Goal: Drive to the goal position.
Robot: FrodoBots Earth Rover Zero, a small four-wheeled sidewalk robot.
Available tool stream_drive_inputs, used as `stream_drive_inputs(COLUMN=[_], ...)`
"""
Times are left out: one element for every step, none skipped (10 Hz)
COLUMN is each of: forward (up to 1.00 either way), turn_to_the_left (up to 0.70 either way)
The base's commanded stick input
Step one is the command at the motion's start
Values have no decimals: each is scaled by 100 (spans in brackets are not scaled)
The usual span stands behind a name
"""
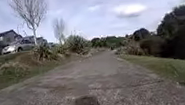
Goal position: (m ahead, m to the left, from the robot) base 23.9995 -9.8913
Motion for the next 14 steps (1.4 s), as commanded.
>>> stream_drive_inputs(forward=[70,70,70,70,70,70,70,70,70,70,70,70,70,70], turn_to_the_left=[2,2,2,2,2,2,2,2,2,2,2,2,2,2])
